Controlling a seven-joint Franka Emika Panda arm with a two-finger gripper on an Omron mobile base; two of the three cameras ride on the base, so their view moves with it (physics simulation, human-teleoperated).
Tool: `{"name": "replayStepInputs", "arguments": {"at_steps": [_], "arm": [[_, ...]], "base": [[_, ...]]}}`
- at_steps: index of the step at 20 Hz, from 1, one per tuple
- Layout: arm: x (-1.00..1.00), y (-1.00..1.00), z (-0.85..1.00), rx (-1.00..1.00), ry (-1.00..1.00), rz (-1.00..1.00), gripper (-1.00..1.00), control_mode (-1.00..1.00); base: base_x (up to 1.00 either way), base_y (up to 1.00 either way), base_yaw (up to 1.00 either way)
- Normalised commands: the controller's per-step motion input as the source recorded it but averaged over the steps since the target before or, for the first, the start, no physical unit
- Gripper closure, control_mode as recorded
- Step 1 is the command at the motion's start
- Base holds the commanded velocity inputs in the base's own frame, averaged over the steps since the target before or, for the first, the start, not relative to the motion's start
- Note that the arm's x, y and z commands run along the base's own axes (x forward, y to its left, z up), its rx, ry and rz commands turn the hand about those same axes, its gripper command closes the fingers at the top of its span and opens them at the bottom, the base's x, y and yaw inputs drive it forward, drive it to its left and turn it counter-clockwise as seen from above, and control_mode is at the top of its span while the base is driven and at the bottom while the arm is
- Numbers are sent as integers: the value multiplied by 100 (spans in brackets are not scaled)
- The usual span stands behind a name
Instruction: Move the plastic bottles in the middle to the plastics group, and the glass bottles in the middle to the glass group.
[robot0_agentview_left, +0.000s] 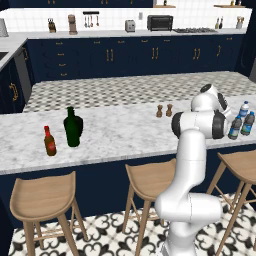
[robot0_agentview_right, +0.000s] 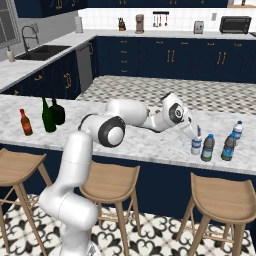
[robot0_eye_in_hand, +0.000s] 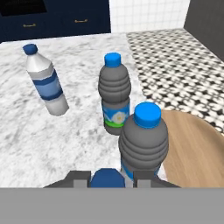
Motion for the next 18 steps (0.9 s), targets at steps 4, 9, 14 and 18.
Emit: {"name": "replayStepInputs", "arguments": {"at_steps": [4,9,14,18], "arm": [[0,0,0,0,0,0,-100,-100],[-1,10,1,0,0,0,-100,-100],[-11,66,24,0,4,5,-100,-100],[-17,84,20,-1,4,15,-100,-100]], "base": [[0,0,0],[0,0,0],[0,0,0],[0,0,0]]}}
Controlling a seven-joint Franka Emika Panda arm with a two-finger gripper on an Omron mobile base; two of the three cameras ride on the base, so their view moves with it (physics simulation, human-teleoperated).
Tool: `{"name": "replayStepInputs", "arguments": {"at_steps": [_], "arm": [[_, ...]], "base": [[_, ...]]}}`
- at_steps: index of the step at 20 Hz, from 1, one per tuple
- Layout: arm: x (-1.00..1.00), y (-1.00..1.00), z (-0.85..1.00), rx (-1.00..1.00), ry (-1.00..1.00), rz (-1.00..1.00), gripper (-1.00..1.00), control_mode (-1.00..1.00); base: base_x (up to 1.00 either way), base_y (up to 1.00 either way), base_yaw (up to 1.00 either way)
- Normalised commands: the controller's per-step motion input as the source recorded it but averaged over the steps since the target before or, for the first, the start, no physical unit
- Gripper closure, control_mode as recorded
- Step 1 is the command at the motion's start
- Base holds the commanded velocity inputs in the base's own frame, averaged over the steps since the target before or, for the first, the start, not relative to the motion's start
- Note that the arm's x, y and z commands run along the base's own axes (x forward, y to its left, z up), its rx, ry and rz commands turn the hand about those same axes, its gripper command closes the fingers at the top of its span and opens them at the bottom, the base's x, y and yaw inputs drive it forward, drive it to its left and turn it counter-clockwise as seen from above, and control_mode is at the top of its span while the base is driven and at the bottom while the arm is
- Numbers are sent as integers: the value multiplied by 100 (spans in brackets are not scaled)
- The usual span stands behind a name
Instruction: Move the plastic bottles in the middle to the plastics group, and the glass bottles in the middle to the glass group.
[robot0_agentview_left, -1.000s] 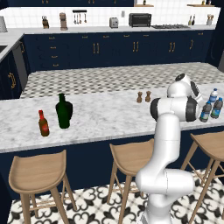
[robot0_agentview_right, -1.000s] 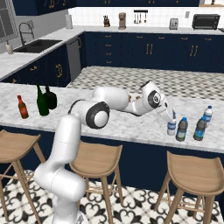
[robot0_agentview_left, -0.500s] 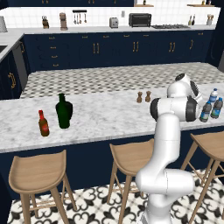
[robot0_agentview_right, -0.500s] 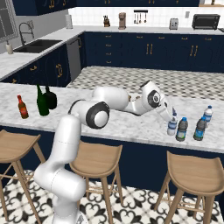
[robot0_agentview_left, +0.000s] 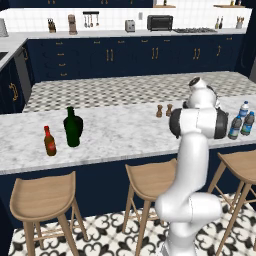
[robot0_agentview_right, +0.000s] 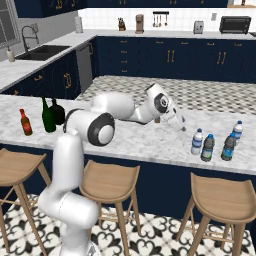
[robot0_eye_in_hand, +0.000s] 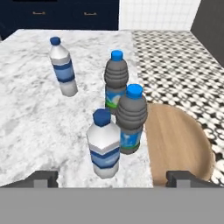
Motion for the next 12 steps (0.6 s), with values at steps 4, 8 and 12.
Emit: {"name": "replayStepInputs", "arguments": {"at_steps": [4,8,12], "arm": [[-51,89,1,0,0,32,-100,-100],[-12,86,4,1,1,45,-100,-100],[-14,88,11,4,4,51,-100,-100]], "base": [[0,0,0],[0,0,0],[0,0,0]]}}
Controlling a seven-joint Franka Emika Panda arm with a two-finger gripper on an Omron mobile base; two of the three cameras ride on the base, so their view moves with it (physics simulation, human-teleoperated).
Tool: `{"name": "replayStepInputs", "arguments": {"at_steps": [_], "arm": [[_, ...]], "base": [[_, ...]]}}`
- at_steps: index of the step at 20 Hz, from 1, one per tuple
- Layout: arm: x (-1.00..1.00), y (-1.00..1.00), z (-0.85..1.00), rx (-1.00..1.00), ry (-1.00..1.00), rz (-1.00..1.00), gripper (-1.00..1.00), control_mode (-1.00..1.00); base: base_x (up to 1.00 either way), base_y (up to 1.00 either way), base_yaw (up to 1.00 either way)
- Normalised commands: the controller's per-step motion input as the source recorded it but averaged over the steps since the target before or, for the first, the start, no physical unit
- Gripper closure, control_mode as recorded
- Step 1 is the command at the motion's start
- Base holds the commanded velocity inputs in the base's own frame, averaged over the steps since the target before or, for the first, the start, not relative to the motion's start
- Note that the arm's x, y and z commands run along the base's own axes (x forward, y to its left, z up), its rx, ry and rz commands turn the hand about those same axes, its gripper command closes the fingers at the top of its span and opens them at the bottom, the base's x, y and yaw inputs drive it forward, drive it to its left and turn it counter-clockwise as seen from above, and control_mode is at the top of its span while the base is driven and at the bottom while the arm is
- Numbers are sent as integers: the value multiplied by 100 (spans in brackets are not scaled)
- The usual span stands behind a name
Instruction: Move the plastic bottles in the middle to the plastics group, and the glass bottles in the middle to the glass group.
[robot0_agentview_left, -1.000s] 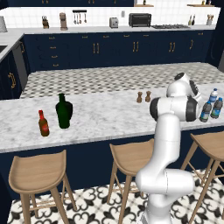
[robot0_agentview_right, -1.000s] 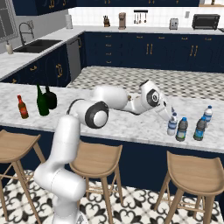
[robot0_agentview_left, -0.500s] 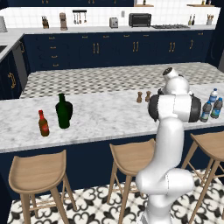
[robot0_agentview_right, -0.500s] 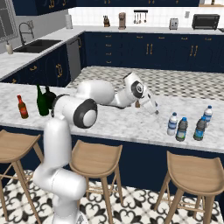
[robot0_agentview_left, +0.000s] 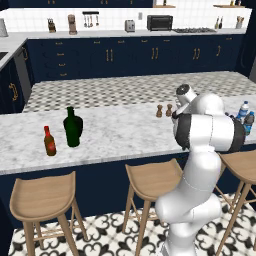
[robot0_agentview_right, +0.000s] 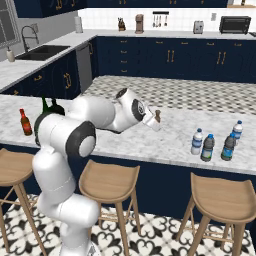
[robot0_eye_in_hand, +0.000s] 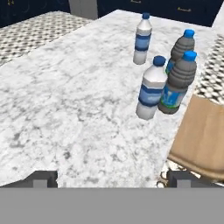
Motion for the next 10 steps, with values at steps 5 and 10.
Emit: {"name": "replayStepInputs", "arguments": {"at_steps": [5,10], "arm": [[-3,75,11,8,1,52,-100,-100],[-6,65,42,13,0,48,-100,-100]], "base": [[0,0,0],[0,0,0]]}}
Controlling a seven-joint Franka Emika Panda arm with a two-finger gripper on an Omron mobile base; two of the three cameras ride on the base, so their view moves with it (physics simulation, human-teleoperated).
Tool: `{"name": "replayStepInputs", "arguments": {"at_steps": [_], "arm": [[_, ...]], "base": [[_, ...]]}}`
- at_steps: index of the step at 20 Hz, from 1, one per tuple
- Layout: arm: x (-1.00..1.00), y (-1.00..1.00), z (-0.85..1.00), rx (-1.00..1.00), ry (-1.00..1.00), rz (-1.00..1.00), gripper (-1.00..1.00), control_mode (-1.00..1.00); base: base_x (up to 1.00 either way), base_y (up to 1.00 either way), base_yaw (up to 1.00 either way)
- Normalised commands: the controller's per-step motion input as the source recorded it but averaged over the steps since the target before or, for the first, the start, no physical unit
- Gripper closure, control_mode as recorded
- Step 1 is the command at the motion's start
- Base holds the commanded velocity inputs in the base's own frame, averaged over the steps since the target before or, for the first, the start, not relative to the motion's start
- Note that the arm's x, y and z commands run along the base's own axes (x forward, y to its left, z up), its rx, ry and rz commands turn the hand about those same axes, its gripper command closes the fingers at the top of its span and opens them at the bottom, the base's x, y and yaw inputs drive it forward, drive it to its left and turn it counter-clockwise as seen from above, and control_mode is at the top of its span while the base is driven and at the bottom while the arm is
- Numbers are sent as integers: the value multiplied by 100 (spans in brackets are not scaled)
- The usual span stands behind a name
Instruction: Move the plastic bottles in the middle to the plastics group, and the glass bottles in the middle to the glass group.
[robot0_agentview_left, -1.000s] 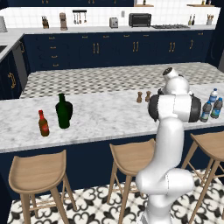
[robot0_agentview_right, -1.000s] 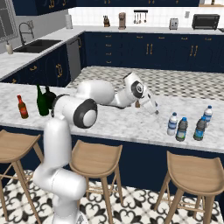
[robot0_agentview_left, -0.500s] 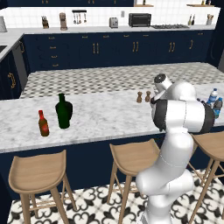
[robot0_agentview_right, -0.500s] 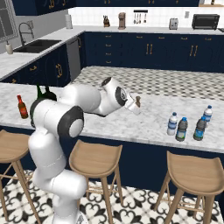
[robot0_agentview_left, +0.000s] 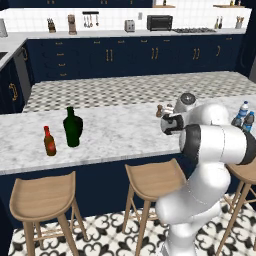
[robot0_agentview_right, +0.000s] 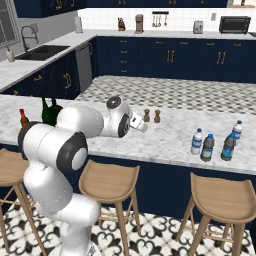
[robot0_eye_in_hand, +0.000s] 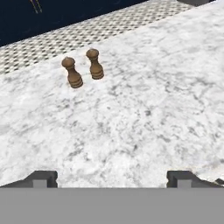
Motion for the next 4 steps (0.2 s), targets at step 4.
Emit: {"name": "replayStepInputs", "arguments": {"at_steps": [4], "arm": [[-32,68,70,6,0,38,-100,-100]], "base": [[0,0,0]]}}
